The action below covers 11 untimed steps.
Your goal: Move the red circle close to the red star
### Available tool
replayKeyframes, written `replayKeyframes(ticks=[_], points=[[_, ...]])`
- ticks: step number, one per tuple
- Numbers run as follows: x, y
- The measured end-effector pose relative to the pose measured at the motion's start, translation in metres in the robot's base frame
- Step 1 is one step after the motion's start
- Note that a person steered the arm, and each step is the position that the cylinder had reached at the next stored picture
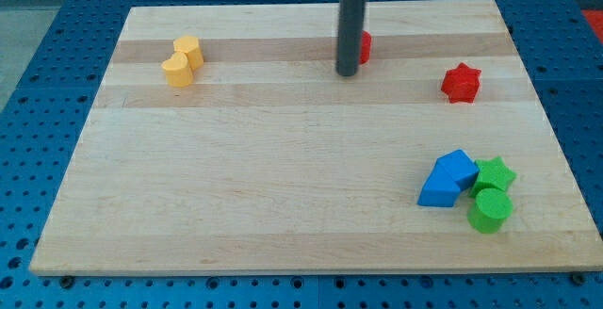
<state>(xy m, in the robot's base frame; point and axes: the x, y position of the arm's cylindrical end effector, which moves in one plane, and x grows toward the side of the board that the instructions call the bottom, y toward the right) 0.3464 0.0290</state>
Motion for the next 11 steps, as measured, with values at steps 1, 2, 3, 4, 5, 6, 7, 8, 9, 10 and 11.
replayKeyframes(ticks=[1, 2, 3, 4, 5, 6, 7, 8, 9, 10, 11], points=[[0.01, -0.042], [-0.012, -0.051], [-0.051, -0.035], [-0.052, -0.024], [-0.056, 0.016], [-0.048, 0.024], [-0.024, 0.053], [0.006, 0.094], [0.021, 0.134], [0.026, 0.142], [0.026, 0.142]])
